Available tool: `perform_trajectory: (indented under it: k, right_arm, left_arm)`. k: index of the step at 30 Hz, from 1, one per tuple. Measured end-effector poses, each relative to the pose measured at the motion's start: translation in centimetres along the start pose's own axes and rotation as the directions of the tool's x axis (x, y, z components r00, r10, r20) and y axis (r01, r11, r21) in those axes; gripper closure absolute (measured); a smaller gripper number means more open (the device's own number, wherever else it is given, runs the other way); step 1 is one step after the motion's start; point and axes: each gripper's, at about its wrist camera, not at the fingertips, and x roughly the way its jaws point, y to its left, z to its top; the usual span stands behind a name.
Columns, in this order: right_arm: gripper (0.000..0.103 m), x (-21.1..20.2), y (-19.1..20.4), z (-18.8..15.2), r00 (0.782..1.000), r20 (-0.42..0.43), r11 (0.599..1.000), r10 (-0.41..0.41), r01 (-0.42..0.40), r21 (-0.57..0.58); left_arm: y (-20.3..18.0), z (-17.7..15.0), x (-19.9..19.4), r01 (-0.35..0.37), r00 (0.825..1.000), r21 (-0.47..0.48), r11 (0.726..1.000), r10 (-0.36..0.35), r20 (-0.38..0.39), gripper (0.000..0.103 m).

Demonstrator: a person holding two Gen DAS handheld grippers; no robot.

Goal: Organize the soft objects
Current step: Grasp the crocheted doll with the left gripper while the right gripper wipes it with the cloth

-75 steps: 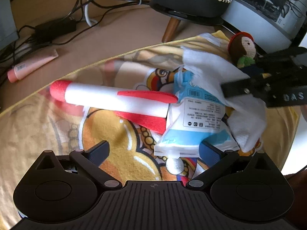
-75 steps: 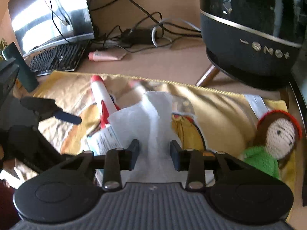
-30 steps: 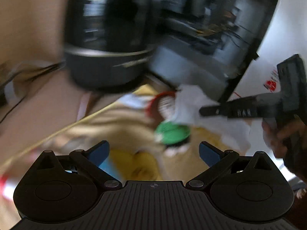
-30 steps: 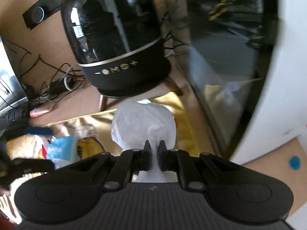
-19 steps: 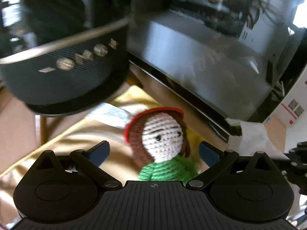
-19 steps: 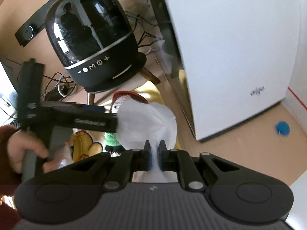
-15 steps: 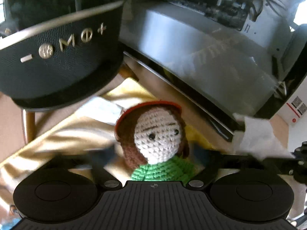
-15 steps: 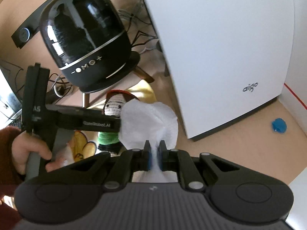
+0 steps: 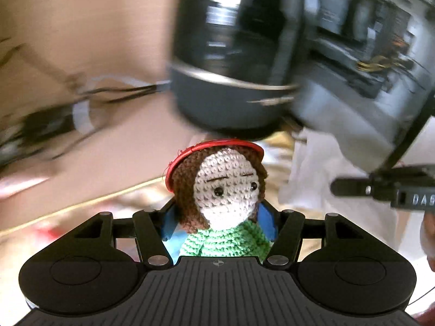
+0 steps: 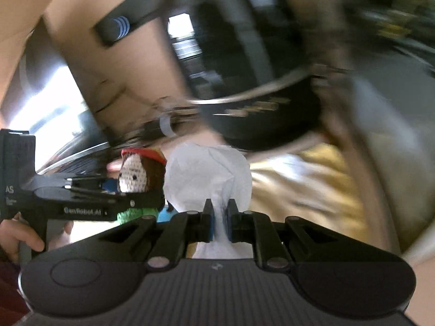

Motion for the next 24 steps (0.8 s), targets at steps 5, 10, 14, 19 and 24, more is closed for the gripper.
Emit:
perform_trajectory:
  k: [5, 10, 14, 19, 24]
  right_arm:
    - [0.091, 5.8, 7.2, 1.8, 0.987, -0.09, 0.984, 0.133, -0.143, -0.107]
    - [0.091, 12.2, 14.5, 1.0, 0.924, -0.268, 0.928, 0.272, -0.325, -0.182]
    - [0.09, 16.0, 17.3, -0.7, 0.895, -0.394, 0.915, 0.21, -0.322, -0.244]
    - [0.088, 16.4, 16.9, -1.5, 0.904, -0.418, 0.923, 0.084, -0.229, -0.309]
    - [0.09, 15.7, 15.8, -1.1, 0.925, -0.381, 0.923, -0.011, -0.137, -0.36]
  left_arm:
    - [6.5, -4.2, -3.2, -0.124, 0.992, -0.098, 0.987, 0.12, -0.041, 0.037]
    - [11.4, -9.1, -4.0, -0.184, 0.979, -0.171, 0.968, 0.166, -0.115, 0.037]
    - [12.3, -10.7, -3.8, -0.168, 0.984, -0.202, 0.965, 0.154, -0.085, 0.036]
    - [12.4, -10.6, -3.6, -0.094, 0.995, -0.224, 0.97, 0.088, -0.036, 0.033]
    - [13.9, -10.8, -5.7, 0.025, 0.999, -0.311, 0.95, -0.011, 0.047, 0.027]
